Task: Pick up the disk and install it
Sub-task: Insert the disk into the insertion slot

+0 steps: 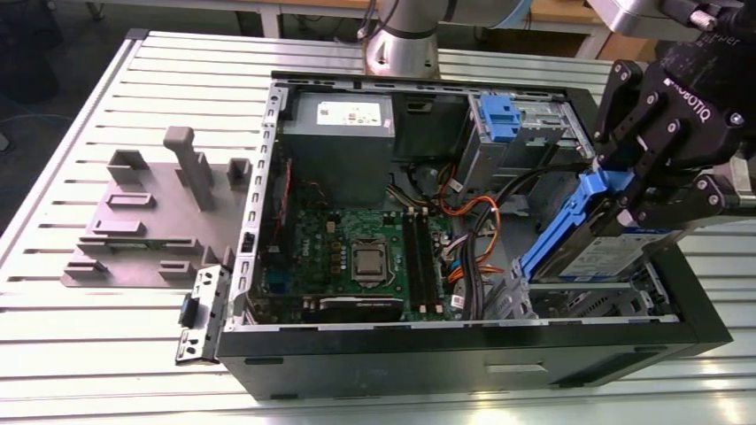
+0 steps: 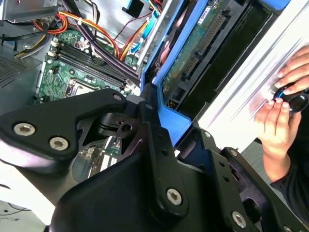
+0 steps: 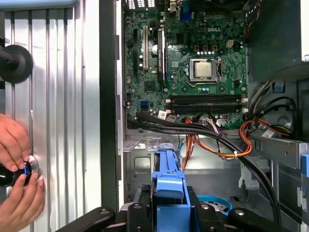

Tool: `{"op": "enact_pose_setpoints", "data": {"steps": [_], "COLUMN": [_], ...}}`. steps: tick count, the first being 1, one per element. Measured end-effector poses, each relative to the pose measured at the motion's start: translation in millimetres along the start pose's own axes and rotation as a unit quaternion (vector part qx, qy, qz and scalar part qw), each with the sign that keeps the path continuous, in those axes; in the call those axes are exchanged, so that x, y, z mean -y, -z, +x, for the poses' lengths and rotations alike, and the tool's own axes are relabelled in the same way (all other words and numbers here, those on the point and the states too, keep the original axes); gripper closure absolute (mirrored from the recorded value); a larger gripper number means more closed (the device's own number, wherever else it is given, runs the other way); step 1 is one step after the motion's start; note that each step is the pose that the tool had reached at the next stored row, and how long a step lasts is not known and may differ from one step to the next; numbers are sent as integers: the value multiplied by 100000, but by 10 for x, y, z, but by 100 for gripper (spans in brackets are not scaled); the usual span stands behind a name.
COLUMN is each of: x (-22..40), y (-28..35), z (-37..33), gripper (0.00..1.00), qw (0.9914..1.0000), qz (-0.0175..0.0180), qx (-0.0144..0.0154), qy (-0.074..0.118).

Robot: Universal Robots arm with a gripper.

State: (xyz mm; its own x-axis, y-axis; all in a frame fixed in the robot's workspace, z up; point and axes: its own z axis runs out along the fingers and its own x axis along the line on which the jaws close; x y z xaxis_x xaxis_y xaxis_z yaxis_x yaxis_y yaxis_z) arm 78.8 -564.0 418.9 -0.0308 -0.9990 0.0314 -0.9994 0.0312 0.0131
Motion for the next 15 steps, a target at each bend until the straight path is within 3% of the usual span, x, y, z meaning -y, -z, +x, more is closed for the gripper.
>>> {"op": "enact_pose_setpoints", "data": {"steps": [15], "x": [2], "y": [-121], "z": [13], "gripper": [64], "qw": [100000], "qz": [0], "qx": [-5], "qy": [-17]}}
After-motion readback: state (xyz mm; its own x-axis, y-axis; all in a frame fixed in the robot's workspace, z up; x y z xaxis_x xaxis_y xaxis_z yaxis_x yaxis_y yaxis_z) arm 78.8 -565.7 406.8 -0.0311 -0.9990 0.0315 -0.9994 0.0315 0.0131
